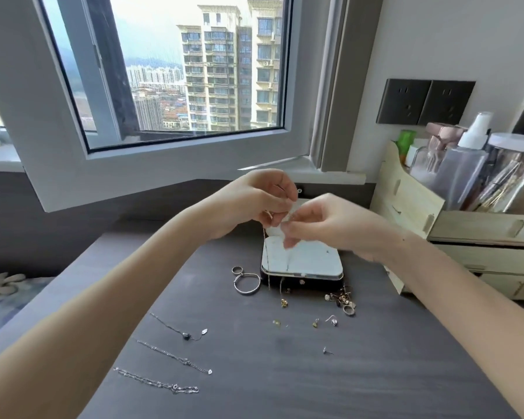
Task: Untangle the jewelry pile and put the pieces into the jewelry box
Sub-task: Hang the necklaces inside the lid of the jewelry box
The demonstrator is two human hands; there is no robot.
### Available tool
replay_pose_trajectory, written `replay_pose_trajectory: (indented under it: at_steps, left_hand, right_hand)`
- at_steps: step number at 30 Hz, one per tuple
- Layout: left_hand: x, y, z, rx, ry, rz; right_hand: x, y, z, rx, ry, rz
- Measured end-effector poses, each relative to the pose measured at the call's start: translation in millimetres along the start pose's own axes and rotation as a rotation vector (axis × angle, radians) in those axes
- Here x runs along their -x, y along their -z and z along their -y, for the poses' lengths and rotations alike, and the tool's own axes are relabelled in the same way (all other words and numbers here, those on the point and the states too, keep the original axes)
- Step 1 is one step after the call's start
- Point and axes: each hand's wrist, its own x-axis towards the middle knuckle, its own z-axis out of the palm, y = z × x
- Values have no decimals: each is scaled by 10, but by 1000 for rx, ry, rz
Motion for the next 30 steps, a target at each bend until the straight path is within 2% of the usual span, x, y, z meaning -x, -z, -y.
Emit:
replay_pose_trajectory:
  at_steps: [3, 6, 9, 11, 13, 15, 18, 21, 25, 30]
  left_hand:
    - [-133, 115, 70, 61, -14, -45]
    - [-281, 245, 172, 224, -42, -61]
    - [-445, 366, 288, 359, -66, -90]
    - [-570, 403, 405, 366, -63, -145]
    - [-702, 385, 581, 184, -36, -241]
    - [-828, 315, 808, -177, -8, -336]
    - [-973, 155, 1211, -592, 45, -365]
    - [-1051, 8, 1546, -853, 24, -350]
    - [-1059, -91, 1867, -923, -8, -353]
    - [-1095, -184, 1980, -780, -5, -337]
  right_hand:
    - [-152, 178, 73, -65, 25, -22]
    - [-341, 318, 149, -192, 37, -44]
    - [-568, 419, 219, -172, 72, -108]
    - [-721, 488, 248, -160, 83, -142]
    - [-868, 569, 264, -142, 83, -189]
    - [-1019, 662, 260, -158, 82, -228]
    - [-1244, 784, 218, -150, 77, -293]
    - [-1456, 864, 137, -125, 61, -363]
    - [-1705, 921, -5, -121, 41, -428]
    - [-1973, 926, -141, -165, 12, -450]
